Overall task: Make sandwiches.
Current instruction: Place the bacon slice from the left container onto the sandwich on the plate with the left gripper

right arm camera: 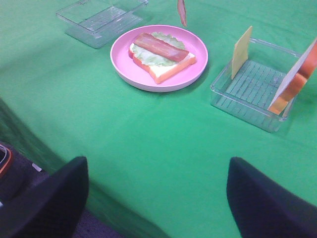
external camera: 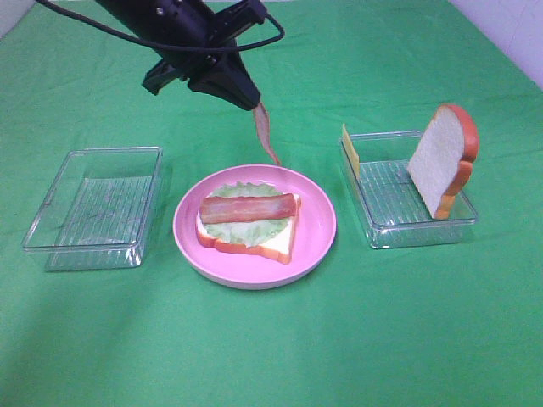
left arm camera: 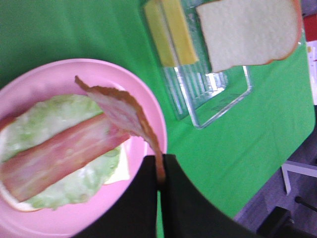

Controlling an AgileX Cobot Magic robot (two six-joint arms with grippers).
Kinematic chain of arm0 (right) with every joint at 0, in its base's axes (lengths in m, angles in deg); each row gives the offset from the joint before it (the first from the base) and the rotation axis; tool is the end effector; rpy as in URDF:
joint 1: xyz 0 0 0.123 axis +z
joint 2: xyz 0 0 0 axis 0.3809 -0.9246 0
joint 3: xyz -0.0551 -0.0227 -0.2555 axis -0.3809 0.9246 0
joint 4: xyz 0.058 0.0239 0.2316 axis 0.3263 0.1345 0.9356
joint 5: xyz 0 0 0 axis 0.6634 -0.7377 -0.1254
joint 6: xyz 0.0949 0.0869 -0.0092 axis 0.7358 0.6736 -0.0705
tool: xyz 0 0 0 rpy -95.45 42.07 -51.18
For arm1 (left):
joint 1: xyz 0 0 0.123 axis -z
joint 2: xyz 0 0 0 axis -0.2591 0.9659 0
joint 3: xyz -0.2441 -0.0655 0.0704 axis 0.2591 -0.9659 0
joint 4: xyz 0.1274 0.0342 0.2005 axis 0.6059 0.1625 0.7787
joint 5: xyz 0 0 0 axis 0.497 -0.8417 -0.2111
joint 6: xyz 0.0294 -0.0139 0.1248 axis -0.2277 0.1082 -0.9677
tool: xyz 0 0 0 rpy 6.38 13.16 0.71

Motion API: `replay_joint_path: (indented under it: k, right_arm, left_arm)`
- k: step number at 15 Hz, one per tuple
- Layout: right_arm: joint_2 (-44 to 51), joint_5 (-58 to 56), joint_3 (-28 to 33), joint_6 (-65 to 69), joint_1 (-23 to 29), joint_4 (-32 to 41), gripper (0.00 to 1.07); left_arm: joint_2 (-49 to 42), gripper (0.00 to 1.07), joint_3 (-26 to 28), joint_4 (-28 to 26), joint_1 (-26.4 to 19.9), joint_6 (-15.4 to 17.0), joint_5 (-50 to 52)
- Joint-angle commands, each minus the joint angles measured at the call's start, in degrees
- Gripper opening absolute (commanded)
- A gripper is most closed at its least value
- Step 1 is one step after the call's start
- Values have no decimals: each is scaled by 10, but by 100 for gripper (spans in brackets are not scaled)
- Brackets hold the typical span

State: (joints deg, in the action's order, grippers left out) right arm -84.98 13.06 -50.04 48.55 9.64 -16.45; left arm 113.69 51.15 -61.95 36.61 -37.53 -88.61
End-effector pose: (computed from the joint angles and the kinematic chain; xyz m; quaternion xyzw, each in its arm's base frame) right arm 0.0283 0.0279 0.2551 -0.2831 0.8046 0.1522 0.4994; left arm 0.3933 -0.2361 0.2080 0.0948 0.9239 -0.3548 0.1076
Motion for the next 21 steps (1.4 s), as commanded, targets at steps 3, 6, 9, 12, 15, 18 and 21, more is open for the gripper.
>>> replay_joint_path:
  k: [3, 6, 9, 12, 15, 18, 21]
  right_arm:
    - [7, 7, 1, -3, 1, -1, 74]
    - [7, 7, 1, -3, 1, -1, 74]
    - [7, 7, 1, -3, 1, -1, 74]
    - [7, 7, 1, -3, 1, -1, 74]
    - [7, 7, 1, -3, 1, -1, 74]
    - [7, 7, 1, -3, 1, -1, 74]
    - [7, 7, 1, -3, 1, -1, 74]
  left_arm:
    - [34, 0, 1, -44, 32, -26, -5]
    - [41, 0, 1, 88, 32, 13, -20]
    - [41, 0, 1, 139, 32, 38, -47]
    - [41, 0, 1, 143, 32, 38, -61]
    - [41, 6, 1, 153, 32, 38, -73]
    - [41, 47, 1, 158, 32, 38, -73]
    - [41, 66, 2, 158, 32, 39, -86]
